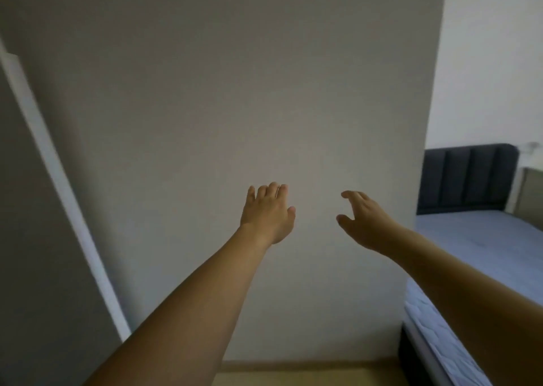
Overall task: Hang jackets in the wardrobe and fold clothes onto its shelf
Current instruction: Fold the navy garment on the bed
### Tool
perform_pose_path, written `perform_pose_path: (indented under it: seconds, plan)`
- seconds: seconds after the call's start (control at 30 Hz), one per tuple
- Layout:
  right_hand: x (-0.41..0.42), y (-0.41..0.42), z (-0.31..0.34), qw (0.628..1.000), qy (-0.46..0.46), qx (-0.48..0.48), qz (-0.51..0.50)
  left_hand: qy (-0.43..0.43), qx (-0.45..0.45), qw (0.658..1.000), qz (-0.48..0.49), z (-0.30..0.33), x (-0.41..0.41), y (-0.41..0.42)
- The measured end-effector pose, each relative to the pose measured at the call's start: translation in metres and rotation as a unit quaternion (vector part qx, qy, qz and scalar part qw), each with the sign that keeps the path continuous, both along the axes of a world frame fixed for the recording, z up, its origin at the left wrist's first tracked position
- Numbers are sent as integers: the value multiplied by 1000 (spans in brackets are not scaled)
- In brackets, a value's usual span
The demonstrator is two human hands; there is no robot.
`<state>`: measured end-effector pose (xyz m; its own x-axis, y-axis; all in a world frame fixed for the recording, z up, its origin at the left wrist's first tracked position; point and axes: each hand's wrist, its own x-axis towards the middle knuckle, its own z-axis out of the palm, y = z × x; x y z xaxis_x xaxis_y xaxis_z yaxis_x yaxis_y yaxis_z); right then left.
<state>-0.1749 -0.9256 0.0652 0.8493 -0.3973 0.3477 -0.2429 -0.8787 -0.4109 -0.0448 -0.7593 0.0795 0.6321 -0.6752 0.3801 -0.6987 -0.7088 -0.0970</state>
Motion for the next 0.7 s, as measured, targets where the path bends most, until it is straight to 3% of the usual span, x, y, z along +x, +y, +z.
perform_pose_path:
  seconds: [0.2,0.43,0.7]
  plan:
    - [-96,-145,-30,999,7,17,-51,17,3,1000,-4,-27,-78,-136]
    - [-177,-291,-99,991,111,60,-44,83,40,996,-16,-104,-173,-267]
    - [-252,-439,-200,974,189,100,-70,223,62,973,19,-208,-221,-394]
